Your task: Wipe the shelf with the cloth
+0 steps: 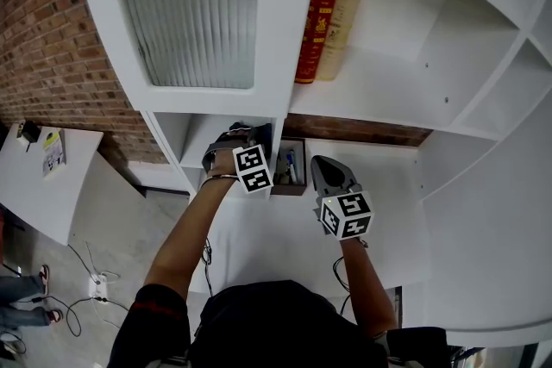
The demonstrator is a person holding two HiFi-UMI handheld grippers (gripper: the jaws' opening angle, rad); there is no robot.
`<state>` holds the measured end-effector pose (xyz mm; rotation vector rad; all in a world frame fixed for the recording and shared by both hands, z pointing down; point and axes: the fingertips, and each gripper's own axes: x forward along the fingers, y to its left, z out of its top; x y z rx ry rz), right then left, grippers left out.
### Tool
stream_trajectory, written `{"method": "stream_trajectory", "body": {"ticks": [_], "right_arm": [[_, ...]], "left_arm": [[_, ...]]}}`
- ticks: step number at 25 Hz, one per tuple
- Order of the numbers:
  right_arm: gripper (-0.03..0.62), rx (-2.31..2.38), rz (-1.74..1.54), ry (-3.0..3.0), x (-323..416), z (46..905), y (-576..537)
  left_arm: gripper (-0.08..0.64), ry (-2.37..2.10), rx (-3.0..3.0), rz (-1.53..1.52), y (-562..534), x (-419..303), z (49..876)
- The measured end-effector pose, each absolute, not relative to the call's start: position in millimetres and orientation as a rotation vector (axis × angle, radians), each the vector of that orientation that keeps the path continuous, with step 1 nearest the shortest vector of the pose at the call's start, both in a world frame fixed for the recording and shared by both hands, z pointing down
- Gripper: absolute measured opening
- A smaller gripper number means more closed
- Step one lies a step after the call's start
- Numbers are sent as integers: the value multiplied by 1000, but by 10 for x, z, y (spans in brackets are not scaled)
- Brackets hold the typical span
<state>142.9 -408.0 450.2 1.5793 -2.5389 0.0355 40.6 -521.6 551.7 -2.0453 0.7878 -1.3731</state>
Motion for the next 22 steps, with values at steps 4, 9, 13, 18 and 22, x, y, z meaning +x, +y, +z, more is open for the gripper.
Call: {"method": "stream_trajectory", "body": {"ticks": [4,9,13,18,22], "right_arm": [[14,1585,41,-2529,1476,4524,-4069],[14,1588,46,-2528,1487,4523,-4074],[14,1578,37,-2529,1460,4514,-4094],[14,1578,42,-2525,1458,4526,-4089],[14,1582,46,-2523,1474,4529,-4096]], "left_arm": [[63,782,-2042,-1375,-5226,440,5514],[63,791,-2051,-1363,-5216,437,5513],[63,792,-2057,-1358,-5228,432,5513],[63,786,-2060,-1369,-5238,427,5513],[63,792,-2076,-1361,-5252,412,5511]]}}
